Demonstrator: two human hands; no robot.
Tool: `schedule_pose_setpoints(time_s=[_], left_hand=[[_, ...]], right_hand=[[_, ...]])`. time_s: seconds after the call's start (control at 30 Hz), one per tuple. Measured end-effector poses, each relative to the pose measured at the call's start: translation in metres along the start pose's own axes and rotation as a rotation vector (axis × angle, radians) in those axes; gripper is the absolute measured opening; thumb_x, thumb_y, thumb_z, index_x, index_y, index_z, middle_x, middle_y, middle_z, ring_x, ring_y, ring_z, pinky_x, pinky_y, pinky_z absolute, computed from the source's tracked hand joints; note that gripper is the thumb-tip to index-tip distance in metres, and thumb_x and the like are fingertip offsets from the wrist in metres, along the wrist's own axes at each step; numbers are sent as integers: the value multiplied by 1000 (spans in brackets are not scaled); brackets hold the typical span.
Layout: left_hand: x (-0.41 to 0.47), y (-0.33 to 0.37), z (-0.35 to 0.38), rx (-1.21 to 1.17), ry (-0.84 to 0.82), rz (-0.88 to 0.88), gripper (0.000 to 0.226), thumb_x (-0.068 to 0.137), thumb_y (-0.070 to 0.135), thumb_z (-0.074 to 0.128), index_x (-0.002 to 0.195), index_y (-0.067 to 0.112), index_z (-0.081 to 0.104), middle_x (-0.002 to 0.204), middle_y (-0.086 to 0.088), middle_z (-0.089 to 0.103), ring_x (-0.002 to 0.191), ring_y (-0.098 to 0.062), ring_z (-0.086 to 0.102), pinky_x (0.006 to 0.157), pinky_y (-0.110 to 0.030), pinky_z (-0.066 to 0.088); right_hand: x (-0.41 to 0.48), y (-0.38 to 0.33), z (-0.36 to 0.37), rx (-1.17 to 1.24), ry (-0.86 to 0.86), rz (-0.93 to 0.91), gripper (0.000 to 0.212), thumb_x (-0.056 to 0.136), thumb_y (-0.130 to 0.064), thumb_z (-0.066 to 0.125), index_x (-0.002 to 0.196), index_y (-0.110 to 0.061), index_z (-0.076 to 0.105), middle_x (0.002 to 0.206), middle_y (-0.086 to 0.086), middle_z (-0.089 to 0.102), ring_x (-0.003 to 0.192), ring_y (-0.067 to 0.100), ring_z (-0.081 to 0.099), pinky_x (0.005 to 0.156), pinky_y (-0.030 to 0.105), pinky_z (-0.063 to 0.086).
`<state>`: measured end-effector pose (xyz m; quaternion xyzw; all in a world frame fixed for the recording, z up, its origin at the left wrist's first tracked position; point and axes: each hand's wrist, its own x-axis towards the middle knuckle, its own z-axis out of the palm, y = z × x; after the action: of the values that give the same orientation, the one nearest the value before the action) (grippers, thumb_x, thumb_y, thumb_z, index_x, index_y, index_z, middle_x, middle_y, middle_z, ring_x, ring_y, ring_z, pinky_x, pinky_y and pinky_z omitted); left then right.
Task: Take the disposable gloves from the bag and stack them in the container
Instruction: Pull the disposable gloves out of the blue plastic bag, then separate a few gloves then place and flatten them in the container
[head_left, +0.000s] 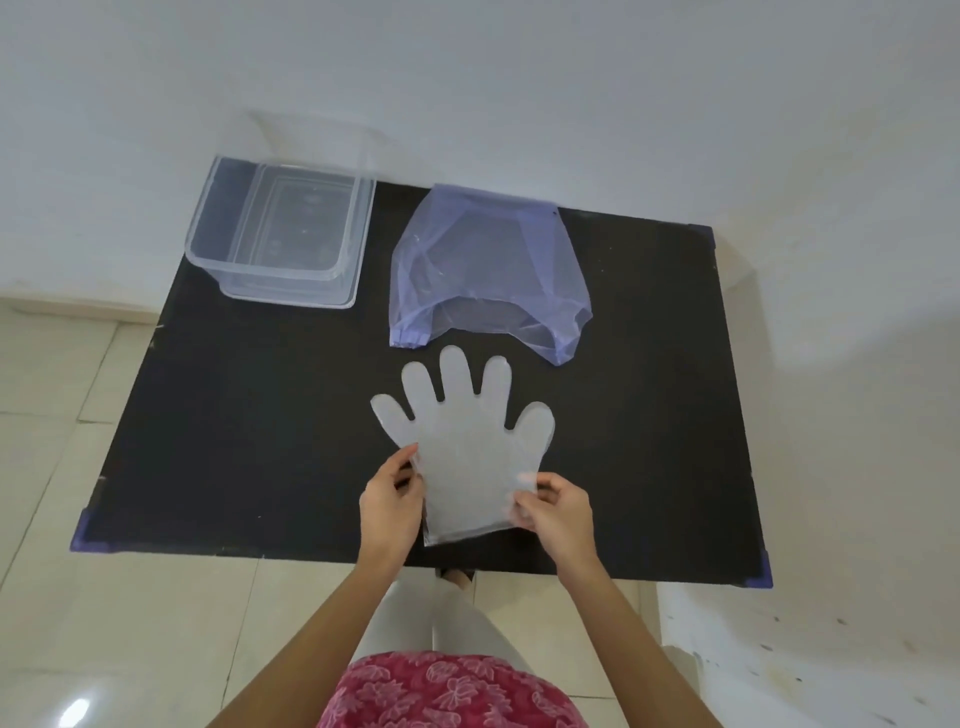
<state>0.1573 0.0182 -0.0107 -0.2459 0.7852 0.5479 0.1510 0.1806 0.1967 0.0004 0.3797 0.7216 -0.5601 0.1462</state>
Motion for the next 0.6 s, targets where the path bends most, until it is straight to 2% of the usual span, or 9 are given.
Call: schedule_pose_setpoints(time_s=[0.17, 0.23, 0.3, 0.4, 0.5, 0.6], left_hand=[[-3, -29, 0, 200, 96, 128, 51, 90, 12, 61, 136, 22, 42, 141, 1, 45, 128, -19, 45, 109, -38, 38], [-8, -39, -1, 319, 67, 248, 49, 88, 16, 64, 133, 22, 45, 142, 1, 42, 130, -19, 39, 111, -34, 33], [-15, -46, -2, 475, -1, 464, 42, 85, 18, 69, 125, 19, 55, 136, 0, 48, 126, -18, 40, 107, -29, 36], [-18, -56, -2, 675, -117, 723, 37, 78, 23, 76, 113, 19, 65, 120, -1, 58, 115, -17, 44, 97, -32, 48], [-17, -61, -1, 756, -191, 796, 39, 69, 25, 83, 104, 21, 66, 111, 0, 61, 108, -16, 44, 88, -34, 53], [-16, -64, -3, 805, -193, 832, 40, 65, 25, 85, 100, 21, 68, 108, 2, 63, 107, -15, 44, 86, -33, 52]], right_hand=[[3, 15, 2, -119, 13, -15, 20, 86, -18, 66, 106, -16, 68, 90, -5, 69, 86, 12, 66, 70, 21, 51], [2, 21, -1, -164, 50, -37, 23, 87, -21, 66, 109, -15, 68, 94, -6, 68, 84, 8, 63, 68, 16, 47], [-1, 27, -6, -187, 101, -61, 27, 88, -23, 66, 114, -14, 67, 102, -3, 68, 89, 9, 62, 72, 15, 46], [-6, 31, -14, -203, 162, -73, 35, 90, -21, 65, 123, -13, 63, 119, 1, 62, 107, 14, 60, 85, 21, 43], [-10, 35, -19, -219, 175, -96, 33, 90, -16, 64, 123, -13, 64, 121, 2, 61, 103, 11, 57, 82, 17, 42], [-10, 40, -22, -217, 163, -99, 28, 89, -12, 64, 117, -15, 67, 116, 3, 67, 99, 11, 61, 75, 11, 40]])
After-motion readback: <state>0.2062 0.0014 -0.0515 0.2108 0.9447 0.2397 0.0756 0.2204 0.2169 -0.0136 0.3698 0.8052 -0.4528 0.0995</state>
